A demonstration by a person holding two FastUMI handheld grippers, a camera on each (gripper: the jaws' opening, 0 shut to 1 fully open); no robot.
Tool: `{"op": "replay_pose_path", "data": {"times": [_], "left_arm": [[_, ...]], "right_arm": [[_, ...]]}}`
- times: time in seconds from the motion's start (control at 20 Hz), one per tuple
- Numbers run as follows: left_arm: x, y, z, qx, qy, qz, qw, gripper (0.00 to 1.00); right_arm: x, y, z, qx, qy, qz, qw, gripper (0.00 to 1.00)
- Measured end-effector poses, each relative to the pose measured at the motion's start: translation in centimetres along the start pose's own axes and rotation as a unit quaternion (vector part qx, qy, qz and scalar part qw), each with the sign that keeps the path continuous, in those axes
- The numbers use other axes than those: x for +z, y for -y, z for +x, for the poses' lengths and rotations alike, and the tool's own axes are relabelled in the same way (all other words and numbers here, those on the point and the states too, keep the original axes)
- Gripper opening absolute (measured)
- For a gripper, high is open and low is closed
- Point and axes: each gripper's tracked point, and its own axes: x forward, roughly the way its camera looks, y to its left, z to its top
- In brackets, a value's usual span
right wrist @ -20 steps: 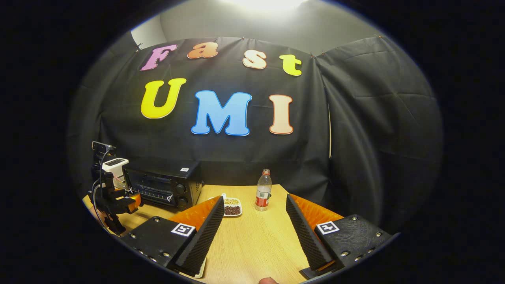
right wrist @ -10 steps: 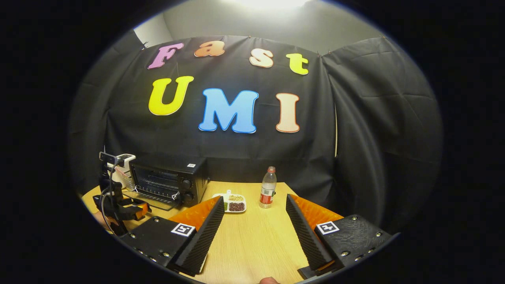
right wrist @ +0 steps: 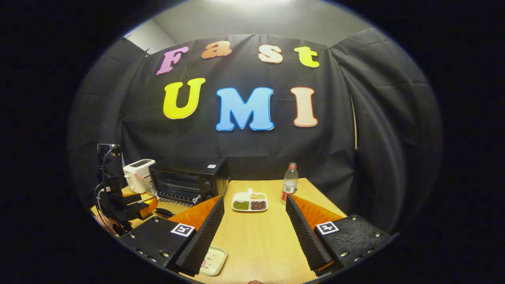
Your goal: Open the electric oven with the left hand, put the food in, and close the electric oven.
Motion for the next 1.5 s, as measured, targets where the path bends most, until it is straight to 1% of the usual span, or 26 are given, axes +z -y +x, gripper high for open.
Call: {"op": "replay_pose_path", "data": {"times": [0.05,0.1,0.15,0.2,0.25,0.3,0.35,0.5,0.6,0.65,0.7,0.8,0.9,1.0,1.05,1.1,1.15,1.2,1.35,1.4,1.45,1.5], "left_arm": [[1.7,-0.3,-1.0,0.001,0.017,0.001,1.000,1.00],[3.3,-0.5,-2.0,0.003,0.032,0.003,0.999,0.96],[4.8,-0.7,-3.0,0.005,0.049,0.007,0.999,1.00],[6.3,-1.1,-3.9,0.007,0.063,0.013,0.998,1.00],[7.9,-1.5,-5.1,0.010,0.081,0.019,0.997,0.95],[9.4,-1.9,-6.2,0.013,0.096,0.024,0.995,0.98],[10.6,-2.4,-7.3,0.018,0.109,0.027,0.994,1.00],[13.0,-3.3,-9.6,0.023,0.131,0.024,0.991,1.00],[14.1,-4.2,-10.7,0.036,0.139,0.027,0.989,1.00],[14.5,-4.7,-11.2,0.043,0.144,0.030,0.988,0.91],[14.9,-5.2,-11.8,0.052,0.148,0.033,0.987,1.00],[14.9,-5.8,-12.6,0.064,0.153,0.038,0.985,1.00],[14.3,-6.5,-13.1,0.074,0.149,0.041,0.985,0.99],[13.2,-7.3,-13.3,0.088,0.137,0.037,0.986,0.97],[12.9,-7.7,-13.4,0.094,0.134,0.033,0.986,0.95],[12.8,-8.0,-13.7,0.098,0.132,0.030,0.986,0.98],[12.5,-8.3,-13.7,0.103,0.130,0.030,0.986,1.00],[12.3,-8.6,-13.8,0.108,0.129,0.032,0.985,1.00],[12.1,-9.6,-14.2,0.122,0.129,0.031,0.984,1.00],[12.0,-9.9,-14.2,0.125,0.129,0.026,0.983,1.00],[11.9,-10.2,-14.3,0.128,0.129,0.022,0.983,1.00],[11.9,-10.5,-14.5,0.132,0.129,0.019,0.983,1.00]], "right_arm": [[-0.6,-0.7,0.3,0.019,-0.012,0.007,1.000,0.96],[-1.1,-1.2,0.5,0.033,-0.024,0.009,0.999,0.96],[-1.7,-1.5,0.7,0.045,-0.034,0.010,0.998,0.96],[-2.3,-2.0,1.0,0.058,-0.046,0.011,0.997,0.96],[-3.0,-2.4,1.2,0.072,-0.060,0.016,0.995,0.96],[-3.9,-2.9,1.5,0.085,-0.072,0.025,0.993,0.96],[-4.7,-3.2,1.7,0.098,-0.089,0.035,0.991,0.96],[-7.6,-4.6,2.0,0.136,-0.144,0.053,0.979,0.98],[-9.5,-5.0,2.0,0.155,-0.178,0.058,0.970,0.99],[-10.4,-5.2,1.9,0.165,-0.198,0.066,0.964,0.98],[-11.7,-5.4,1.7,0.174,-0.222,0.076,0.956,0.98],[-14.0,-5.5,1.8,0.183,-0.265,0.102,0.941,0.98],[-16.0,-5.9,2.1,0.190,-0.314,0.139,0.920,0.98],[-18.0,-6.0,2.1,0.192,-0.367,0.166,0.895,0.98],[-18.8,-6.1,2.0,0.189,-0.385,0.177,0.886,0.98],[-19.6,-6.1,2.1,0.186,-0.403,0.185,0.877,0.98],[-20.2,-6.2,1.9,0.189,-0.423,0.197,0.864,0.87],[-21.0,-6.5,1.7,0.190,-0.439,0.207,0.854,0.96],[-23.0,-7.2,0.6,0.194,-0.490,0.225,0.820,0.95],[-23.8,-7.3,0.4,0.192,-0.505,0.225,0.811,0.96],[-24.3,-7.3,0.2,0.187,-0.515,0.226,0.806,0.95],[-24.7,-7.0,0.0,0.182,-0.526,0.224,0.800,0.82]]}}
